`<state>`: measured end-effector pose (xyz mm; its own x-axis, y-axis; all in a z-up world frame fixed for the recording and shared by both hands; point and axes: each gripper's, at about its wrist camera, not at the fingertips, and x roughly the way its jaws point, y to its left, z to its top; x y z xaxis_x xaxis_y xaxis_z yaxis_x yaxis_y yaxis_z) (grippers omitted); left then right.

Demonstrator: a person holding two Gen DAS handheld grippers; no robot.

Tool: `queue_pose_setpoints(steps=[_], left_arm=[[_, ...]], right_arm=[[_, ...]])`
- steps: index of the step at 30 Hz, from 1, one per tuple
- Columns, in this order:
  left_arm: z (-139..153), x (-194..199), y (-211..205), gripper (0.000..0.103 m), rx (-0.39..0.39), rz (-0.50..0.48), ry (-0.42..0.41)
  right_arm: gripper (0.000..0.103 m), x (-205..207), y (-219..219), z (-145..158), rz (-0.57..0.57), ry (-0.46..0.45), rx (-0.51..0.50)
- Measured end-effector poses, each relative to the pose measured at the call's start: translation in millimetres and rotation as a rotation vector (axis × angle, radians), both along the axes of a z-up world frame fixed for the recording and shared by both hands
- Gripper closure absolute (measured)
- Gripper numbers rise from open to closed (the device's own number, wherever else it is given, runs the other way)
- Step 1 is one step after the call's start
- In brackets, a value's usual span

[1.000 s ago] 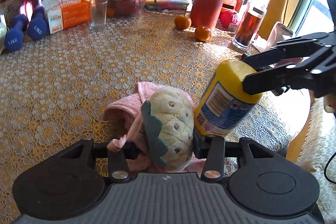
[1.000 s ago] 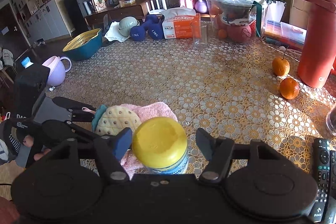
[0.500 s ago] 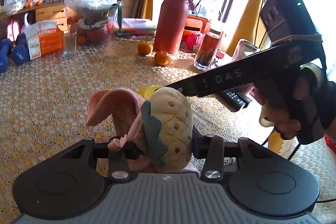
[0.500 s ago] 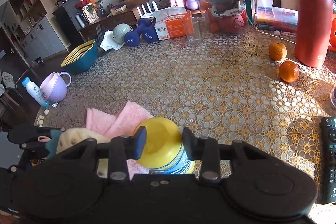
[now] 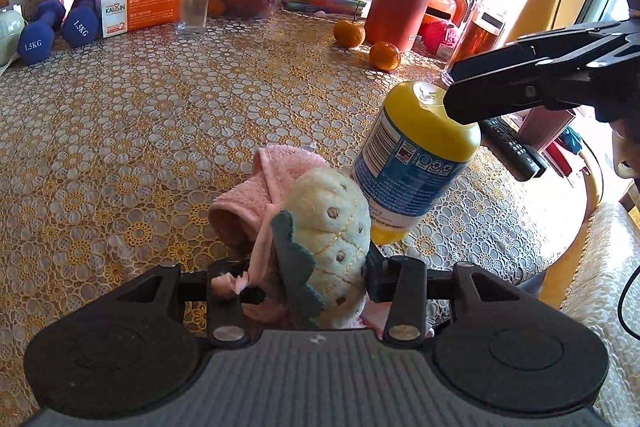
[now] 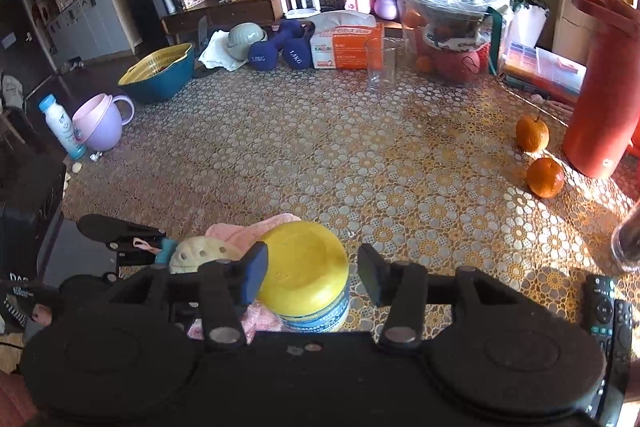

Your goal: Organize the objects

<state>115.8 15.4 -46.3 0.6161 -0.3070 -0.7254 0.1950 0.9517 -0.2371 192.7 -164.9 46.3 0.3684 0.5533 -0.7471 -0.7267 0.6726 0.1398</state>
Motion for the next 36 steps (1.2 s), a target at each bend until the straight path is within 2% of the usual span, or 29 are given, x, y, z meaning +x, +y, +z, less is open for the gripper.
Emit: queue_pose_setpoints(steps=[1, 6, 9, 12, 16, 21, 24, 27, 30, 33, 36], left_arm=[[0.1, -0.8, -0.2, 0.06, 0.001, -0.002, -0.001], [2.3, -5.9, -4.2, 0.06, 0.018, -0.015, -0.018], [4.5, -10.0, -7.0, 0.06, 0.039, -0.024, -0.034], [6.6, -12.2, -8.6, 0.06, 0.047, -0.026, -0.044], [13.0, -16.6, -12.5, 0.06, 0.055, -0.022, -0.074], [32.0, -27.0, -27.7, 0.06, 0.03, -0.044, -0.126], [50.8, -35.8, -46.3, 0.06, 0.002, -0.09, -0.18], [63.9, -36.1, -64.2, 0.06, -0.025, -0.14, -0.211], [59.3, -26.4, -79.7, 0.06, 0.002, -0.155, -0.198], [49.8, -17.8, -82.9, 0.06, 0.031, -0.138, -0.184], [39.6, -7.7, -69.4, 0.06, 0.025, -0.095, -0.145]], right_arm=[[0.027, -1.5, 4.4, 2.0, 0.023, -0.013, -0.012], [0.028, -5.2, 30.2, -3.6, 0.126, -0.026, -0.114], [0.028, -6.4, 38.2, -10.0, 0.147, -0.041, -0.166], [0.041, -6.5, 36.4, -13.6, 0.126, -0.051, -0.176], [0.041, -1.7, 20.3, -14.8, 0.001, -0.001, -0.108], [0.041, 5.4, -14.6, -19.7, -0.319, 0.139, 0.046], [0.041, 6.9, -28.7, -24.1, -0.426, 0.186, 0.112], [0.041, 6.6, -35.1, -29.0, -0.493, 0.22, 0.158], [0.041, 3.7, -39.1, -32.3, -0.536, 0.254, 0.189], [0.041, 2.4, -44.2, -35.2, -0.568, 0.268, 0.213], [0.041, 3.5, -48.6, -37.3, -0.576, 0.279, 0.222]])
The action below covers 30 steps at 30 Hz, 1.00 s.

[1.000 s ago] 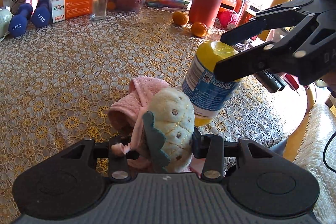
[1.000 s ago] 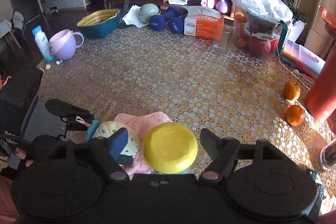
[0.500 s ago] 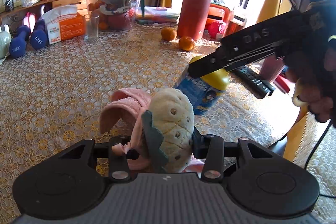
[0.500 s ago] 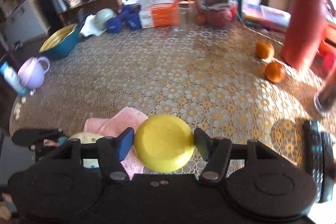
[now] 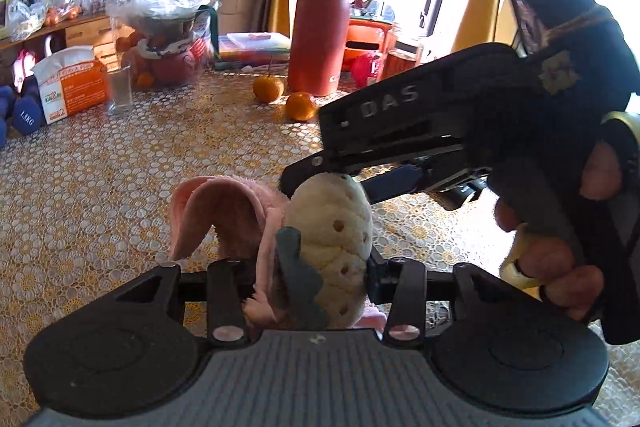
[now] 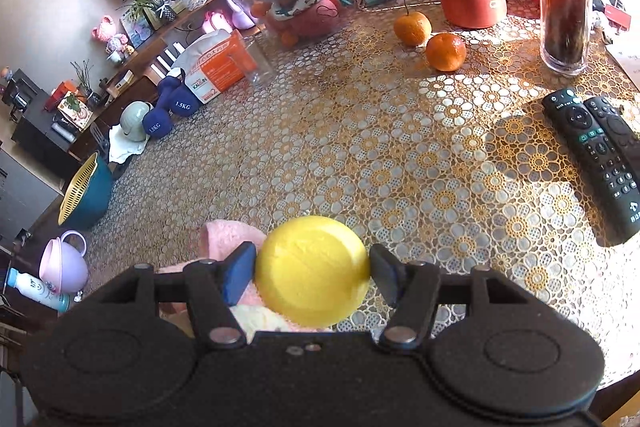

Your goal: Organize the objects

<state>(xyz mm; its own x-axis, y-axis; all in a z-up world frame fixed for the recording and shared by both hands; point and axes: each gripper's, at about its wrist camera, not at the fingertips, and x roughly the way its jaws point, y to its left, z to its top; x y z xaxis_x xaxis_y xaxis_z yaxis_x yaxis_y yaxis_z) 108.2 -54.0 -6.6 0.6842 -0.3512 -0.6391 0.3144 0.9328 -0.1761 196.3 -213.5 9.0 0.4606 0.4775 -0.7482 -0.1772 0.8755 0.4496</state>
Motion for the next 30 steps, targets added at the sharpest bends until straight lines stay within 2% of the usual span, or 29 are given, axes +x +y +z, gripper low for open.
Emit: queue_pose_setpoints(steps=[6, 9, 13, 18, 22, 30], left_arm=[[-25.9, 26.2, 37.9, 0.06, 0.019, 0.137, 0.093], [-30.0, 27.1, 55.8, 0.06, -0.026, 0.174, 0.122], [-16.2, 5.6, 52.8, 0.06, -0.042, 0.133, 0.089], [9.2, -23.3, 23.7, 0.06, -0.091, 0.014, 0.042], [18.2, -31.3, 0.1, 0.06, -0.085, -0.052, 0.003], [2.0, -7.8, 2.8, 0.06, -0.055, -0.007, 0.035]], right_arm=[[0.041, -3.6, 1.4, -1.2, 0.011, 0.013, 0.004], [0.041, -6.2, -0.8, -2.8, -0.008, 0.031, 0.022], [0.041, -4.5, -1.4, -2.6, -0.035, 0.046, 0.034], [0.041, -4.4, 5.8, 0.2, -0.046, 0.037, 0.012], [0.041, -6.1, 10.7, 2.0, -0.046, 0.029, -0.01], [0.041, -10.9, 16.6, 3.8, -0.035, 0.02, -0.038]])
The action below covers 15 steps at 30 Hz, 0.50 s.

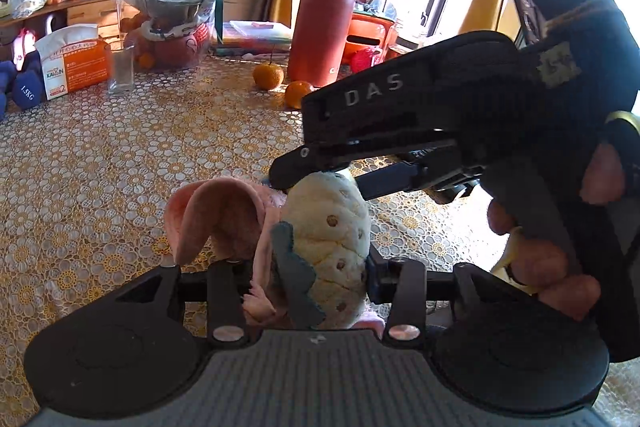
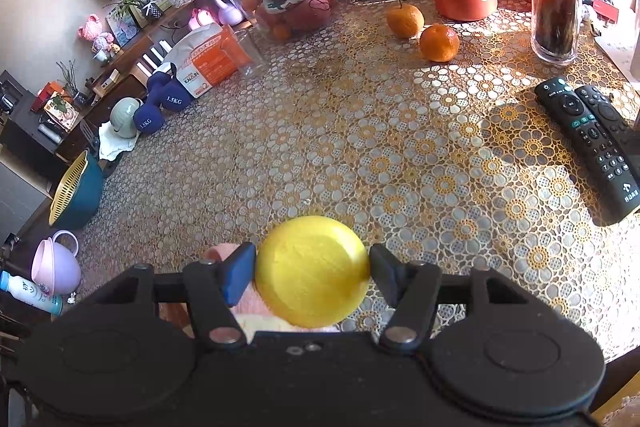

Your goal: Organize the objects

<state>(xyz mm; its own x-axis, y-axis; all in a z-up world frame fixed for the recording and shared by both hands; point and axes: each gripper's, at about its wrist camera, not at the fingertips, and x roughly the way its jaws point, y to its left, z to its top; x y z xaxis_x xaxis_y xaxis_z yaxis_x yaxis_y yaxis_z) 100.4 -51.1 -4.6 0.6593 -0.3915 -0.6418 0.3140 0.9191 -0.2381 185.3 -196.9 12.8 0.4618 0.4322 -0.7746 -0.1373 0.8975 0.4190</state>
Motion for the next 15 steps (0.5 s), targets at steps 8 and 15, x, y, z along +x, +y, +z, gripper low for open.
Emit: queue_pose_setpoints(steps=[8, 15], left_arm=[[-7.3, 7.9, 23.5, 0.06, -0.001, 0.046, 0.024], [-18.8, 26.7, 42.9, 0.06, -0.002, 0.092, 0.074]], right_arm=[[0.041, 0.2, -1.4, -1.7, 0.012, 0.005, 0.006], [0.041, -5.3, 2.8, -2.7, 0.043, 0.0, 0.001]])
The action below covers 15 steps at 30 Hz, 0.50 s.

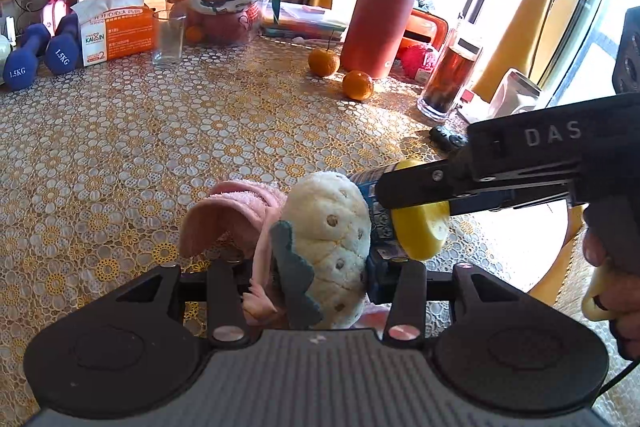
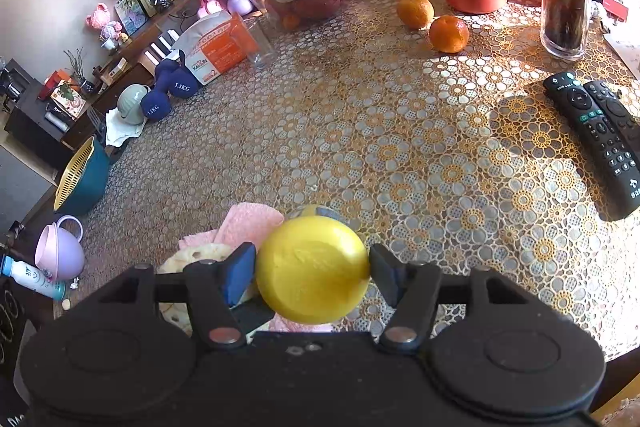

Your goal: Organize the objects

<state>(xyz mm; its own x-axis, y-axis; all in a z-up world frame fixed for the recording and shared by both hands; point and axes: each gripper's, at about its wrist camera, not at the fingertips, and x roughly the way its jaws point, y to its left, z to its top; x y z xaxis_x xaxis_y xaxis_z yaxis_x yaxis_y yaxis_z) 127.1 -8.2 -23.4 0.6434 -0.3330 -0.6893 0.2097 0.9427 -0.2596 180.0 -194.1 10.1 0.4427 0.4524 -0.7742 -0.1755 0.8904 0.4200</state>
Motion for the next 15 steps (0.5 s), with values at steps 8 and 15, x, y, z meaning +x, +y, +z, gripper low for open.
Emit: queue_pose_setpoints(steps=[8, 15], left_arm=[[-14.7, 13.7, 17.1, 0.06, -0.017, 0.034, 0.05], [27.1, 1.3, 38.5, 0.06, -0.051, 0.03, -0.031]], right_arm=[[0.041, -0.4, -4.8, -1.7, 0.015, 0.003, 0.012], [0.041, -10.4, -6.1, -6.8, 0.127, -0.035, -0.013]])
